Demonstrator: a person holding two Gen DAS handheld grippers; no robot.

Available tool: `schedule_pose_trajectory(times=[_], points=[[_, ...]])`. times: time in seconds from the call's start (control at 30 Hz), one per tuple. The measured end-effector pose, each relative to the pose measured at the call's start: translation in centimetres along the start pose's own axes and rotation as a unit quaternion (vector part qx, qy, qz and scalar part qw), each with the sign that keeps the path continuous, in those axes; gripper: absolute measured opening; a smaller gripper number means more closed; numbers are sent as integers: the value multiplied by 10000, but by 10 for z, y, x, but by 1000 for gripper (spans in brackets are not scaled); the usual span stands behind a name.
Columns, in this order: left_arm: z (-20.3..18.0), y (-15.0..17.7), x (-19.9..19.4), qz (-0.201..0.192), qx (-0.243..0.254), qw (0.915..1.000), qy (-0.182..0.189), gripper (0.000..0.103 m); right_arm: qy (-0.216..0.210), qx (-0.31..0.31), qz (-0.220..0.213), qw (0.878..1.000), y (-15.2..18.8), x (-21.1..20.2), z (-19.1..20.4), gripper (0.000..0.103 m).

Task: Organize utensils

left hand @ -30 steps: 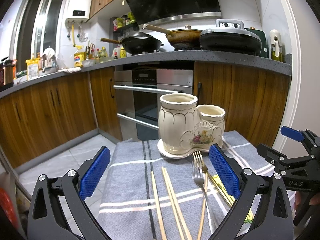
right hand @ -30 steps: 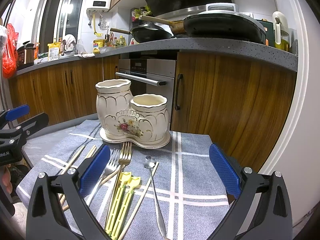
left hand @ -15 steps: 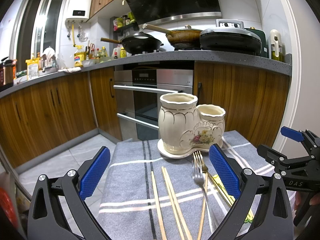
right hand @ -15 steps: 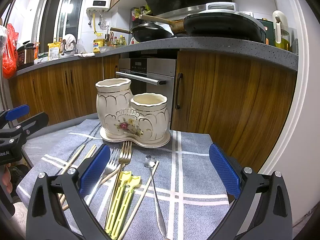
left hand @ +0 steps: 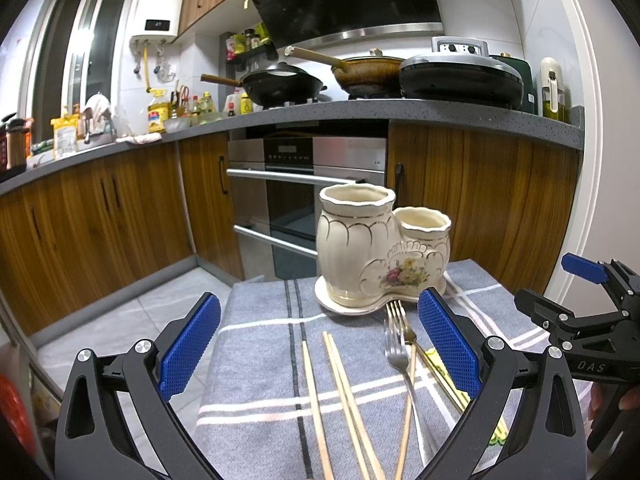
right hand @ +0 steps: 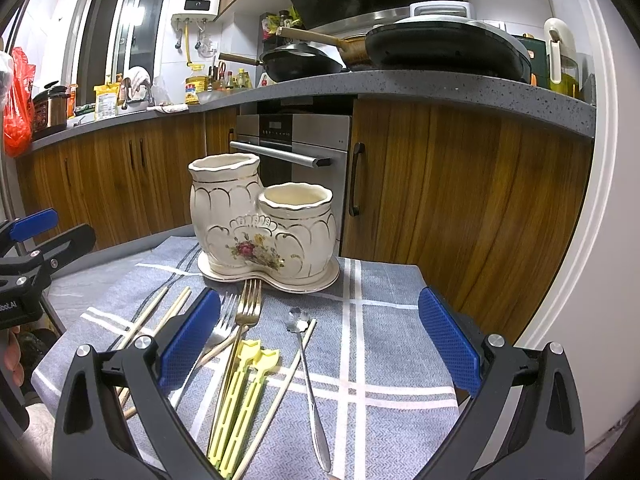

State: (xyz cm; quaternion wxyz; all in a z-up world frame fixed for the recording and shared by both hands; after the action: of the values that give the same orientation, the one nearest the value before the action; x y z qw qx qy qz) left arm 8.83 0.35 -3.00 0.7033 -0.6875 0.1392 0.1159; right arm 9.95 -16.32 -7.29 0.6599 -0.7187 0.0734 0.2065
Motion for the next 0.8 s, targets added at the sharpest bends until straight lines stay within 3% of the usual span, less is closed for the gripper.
schedule_pose_trajectory(times=[0.8], points=[[8,10,9,92,-50,9999,-25,98,35,64,103,9999,5,7,-5,98]])
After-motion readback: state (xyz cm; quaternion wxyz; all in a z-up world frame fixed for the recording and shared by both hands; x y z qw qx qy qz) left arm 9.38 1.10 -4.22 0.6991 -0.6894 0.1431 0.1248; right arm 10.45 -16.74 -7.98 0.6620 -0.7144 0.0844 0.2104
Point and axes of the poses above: each gripper's, at about its wrist camera, not at the fingertips, and x roughly the way its jaws point, z to its left, y to its underside, the point moved 10 cm from there along x, roughly the way its jaws point, and after that the axes turned 2 degrees about y, right-handed, at the moved point
